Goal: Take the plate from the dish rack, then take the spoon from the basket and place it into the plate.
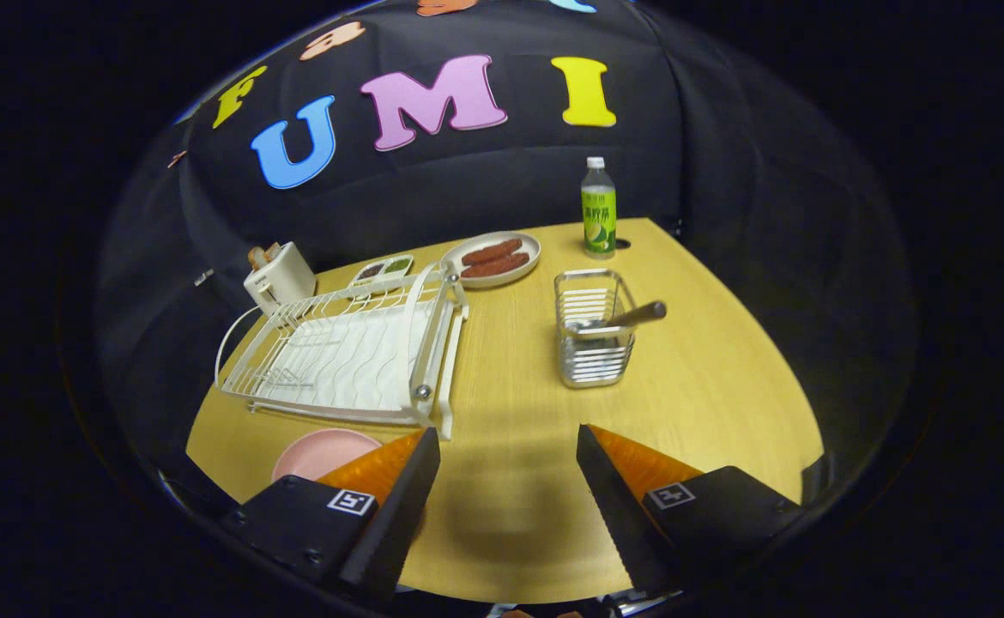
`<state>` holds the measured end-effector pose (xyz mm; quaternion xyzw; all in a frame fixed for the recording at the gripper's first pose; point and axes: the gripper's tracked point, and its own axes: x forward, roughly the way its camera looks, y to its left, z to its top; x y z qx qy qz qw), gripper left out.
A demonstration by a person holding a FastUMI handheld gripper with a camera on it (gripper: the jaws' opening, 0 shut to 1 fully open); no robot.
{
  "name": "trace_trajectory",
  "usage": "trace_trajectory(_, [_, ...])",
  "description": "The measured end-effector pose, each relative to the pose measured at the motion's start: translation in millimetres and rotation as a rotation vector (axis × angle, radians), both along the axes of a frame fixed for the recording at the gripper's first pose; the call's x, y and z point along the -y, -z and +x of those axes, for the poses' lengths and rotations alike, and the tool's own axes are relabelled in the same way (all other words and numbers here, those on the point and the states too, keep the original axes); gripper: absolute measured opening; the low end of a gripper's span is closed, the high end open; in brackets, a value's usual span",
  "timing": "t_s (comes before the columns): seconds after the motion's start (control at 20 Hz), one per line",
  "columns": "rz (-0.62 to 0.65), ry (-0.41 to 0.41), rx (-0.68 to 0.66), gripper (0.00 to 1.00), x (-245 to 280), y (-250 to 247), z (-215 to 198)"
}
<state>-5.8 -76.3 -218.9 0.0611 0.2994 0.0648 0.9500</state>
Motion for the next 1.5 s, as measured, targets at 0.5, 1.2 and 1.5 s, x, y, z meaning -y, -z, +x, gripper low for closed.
trace_trajectory(0.5, [-0.126, -0.058, 0.315, 0.98, 74.4, -33.9, 69.8])
trace_trajectory(1.2, [-0.135, -0.095, 0.514, 0.68, 66.5, 3.5, 122.7])
trace_trajectory(1.5, [-0.099, -0.038, 0.499, 0.43, 71.9, 7.1, 138.1])
